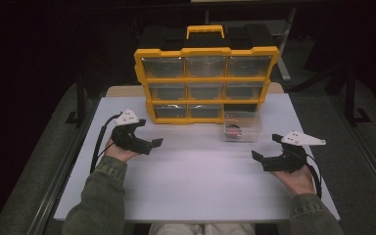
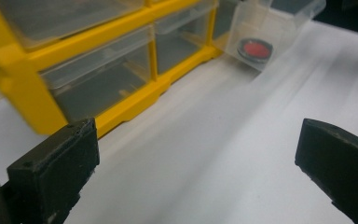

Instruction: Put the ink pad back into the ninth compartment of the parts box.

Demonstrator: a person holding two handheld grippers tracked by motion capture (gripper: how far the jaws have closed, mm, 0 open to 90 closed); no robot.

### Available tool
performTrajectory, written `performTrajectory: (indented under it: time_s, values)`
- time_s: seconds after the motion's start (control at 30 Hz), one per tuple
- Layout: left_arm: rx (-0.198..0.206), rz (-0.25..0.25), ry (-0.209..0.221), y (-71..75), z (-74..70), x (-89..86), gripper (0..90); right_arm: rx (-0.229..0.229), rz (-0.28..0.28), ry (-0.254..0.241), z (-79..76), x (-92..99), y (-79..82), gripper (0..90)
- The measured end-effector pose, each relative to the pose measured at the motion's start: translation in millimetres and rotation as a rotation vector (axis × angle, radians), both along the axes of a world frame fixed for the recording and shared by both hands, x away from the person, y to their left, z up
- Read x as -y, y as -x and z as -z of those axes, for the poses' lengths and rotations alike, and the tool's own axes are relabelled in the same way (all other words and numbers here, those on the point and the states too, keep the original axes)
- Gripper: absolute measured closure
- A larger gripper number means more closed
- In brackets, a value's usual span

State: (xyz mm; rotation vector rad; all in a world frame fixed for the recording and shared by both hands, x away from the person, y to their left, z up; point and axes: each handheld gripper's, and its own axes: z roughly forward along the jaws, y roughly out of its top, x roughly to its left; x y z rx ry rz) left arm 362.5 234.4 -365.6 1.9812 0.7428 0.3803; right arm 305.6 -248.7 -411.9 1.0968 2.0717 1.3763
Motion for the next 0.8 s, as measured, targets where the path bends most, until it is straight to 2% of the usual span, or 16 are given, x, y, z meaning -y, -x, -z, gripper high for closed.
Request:
performTrajectory:
  time_s: [0.47,0.6,0.8]
  values:
    - [0.029,-0.099,0.076,12.8,7.2,-31.5,0.0,0.003,-0.003,-0.003,-0.2,-0.3,0.4,0.0]
    - [0.041,-0.125,0.123,17.4,7.3,-40.0,0.0,0.002,-0.002,-0.002,-0.1,-0.3,0.1,0.0]
    - [0.061,-0.159,0.129,26.9,13.8,-51.7,0.0,0.003,-0.003,-0.007,-0.8,-0.4,-0.1,0.0]
